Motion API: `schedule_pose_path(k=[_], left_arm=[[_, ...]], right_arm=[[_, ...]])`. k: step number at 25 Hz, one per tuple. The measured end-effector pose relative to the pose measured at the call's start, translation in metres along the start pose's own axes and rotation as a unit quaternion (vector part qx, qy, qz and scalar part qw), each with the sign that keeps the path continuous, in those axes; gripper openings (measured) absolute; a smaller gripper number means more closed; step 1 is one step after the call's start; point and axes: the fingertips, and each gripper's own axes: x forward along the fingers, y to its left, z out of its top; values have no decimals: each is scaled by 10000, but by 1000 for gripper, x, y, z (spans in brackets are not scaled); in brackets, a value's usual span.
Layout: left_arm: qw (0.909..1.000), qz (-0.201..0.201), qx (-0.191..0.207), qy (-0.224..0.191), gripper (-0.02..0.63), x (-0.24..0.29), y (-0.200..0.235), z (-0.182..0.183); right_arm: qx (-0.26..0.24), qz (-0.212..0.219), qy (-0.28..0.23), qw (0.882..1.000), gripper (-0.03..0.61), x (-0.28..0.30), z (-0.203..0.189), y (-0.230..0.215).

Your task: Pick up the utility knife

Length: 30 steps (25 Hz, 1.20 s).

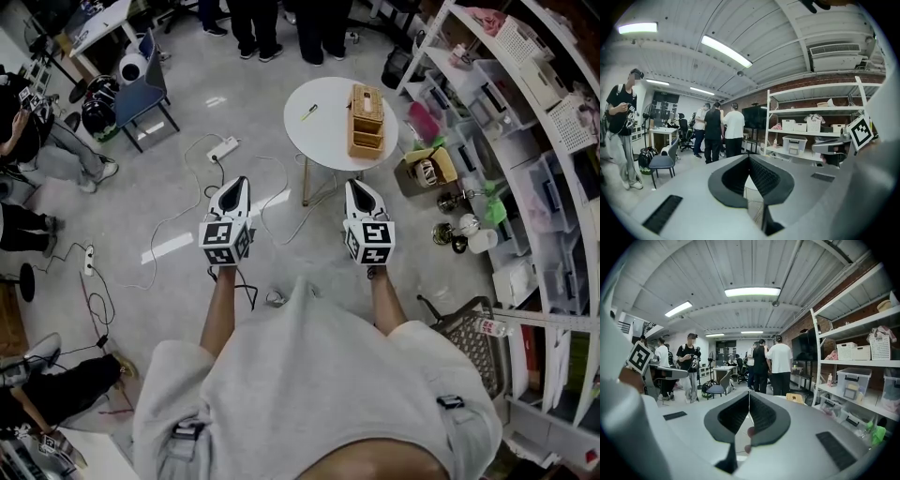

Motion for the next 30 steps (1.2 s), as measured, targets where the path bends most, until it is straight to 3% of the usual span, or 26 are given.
schedule_pose_path(k=[15, 30], left_arm=[[9998, 145, 67, 106, 20, 21, -16, -4], [9999, -139, -59, 37, 20, 109, 41, 8]], right_arm=[[-9, 260, 80, 9996, 32, 21, -8, -21], [-181, 7, 191, 9997, 32, 110, 14, -31]])
